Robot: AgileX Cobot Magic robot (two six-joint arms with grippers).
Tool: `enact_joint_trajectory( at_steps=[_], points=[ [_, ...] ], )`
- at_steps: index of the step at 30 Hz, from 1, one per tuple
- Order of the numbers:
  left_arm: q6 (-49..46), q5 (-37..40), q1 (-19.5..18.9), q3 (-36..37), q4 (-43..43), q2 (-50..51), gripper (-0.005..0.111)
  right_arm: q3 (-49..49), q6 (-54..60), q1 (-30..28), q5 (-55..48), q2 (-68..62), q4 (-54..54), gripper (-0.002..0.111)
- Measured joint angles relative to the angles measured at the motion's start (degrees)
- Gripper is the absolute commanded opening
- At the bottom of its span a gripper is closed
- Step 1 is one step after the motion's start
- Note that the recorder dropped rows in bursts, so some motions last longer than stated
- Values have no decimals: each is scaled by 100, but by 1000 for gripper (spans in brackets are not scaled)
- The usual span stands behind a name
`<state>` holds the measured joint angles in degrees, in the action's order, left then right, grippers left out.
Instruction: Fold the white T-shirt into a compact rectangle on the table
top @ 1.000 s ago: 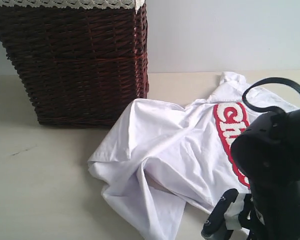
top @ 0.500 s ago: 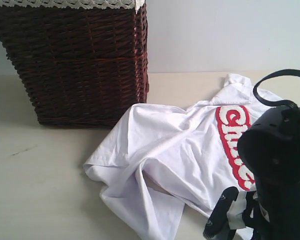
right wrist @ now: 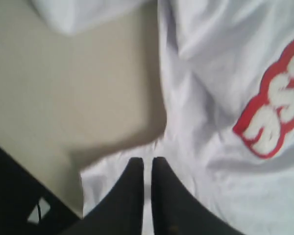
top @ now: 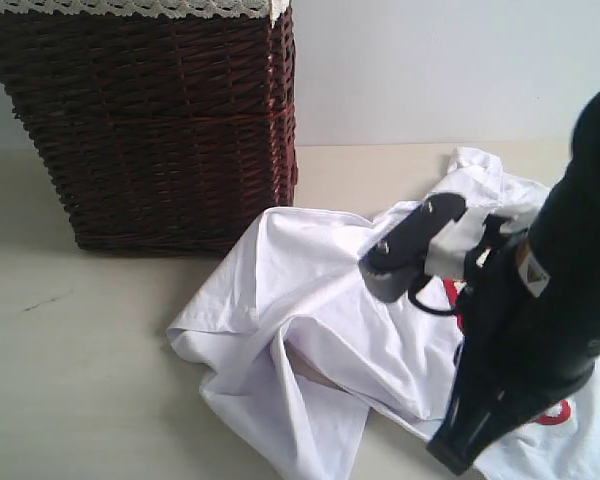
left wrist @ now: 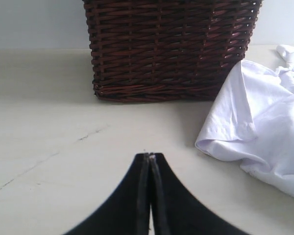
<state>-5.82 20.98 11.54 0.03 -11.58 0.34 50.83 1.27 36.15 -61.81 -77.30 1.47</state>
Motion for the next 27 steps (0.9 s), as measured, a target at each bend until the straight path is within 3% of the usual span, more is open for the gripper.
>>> enact_joint_trajectory(
  at_steps=[5, 15, 22, 25, 27],
  points=[
    [0, 0, 0, 0, 0, 0, 0, 3, -88, 0, 648, 751, 0, 0],
    [-12, 0, 0, 0, 103, 0, 0, 3, -127, 0, 874, 2140, 0, 0],
    [-260, 0, 0, 0, 174, 0, 0, 3, -127, 0, 946, 2374, 0, 0],
    [-660, -625, 0, 12, 276, 0, 0, 3, -127, 0, 984, 2374, 0, 0],
    [-507, -1318, 0, 12, -349, 0, 0, 3, -127, 0, 1020, 2374, 0, 0]
  ],
)
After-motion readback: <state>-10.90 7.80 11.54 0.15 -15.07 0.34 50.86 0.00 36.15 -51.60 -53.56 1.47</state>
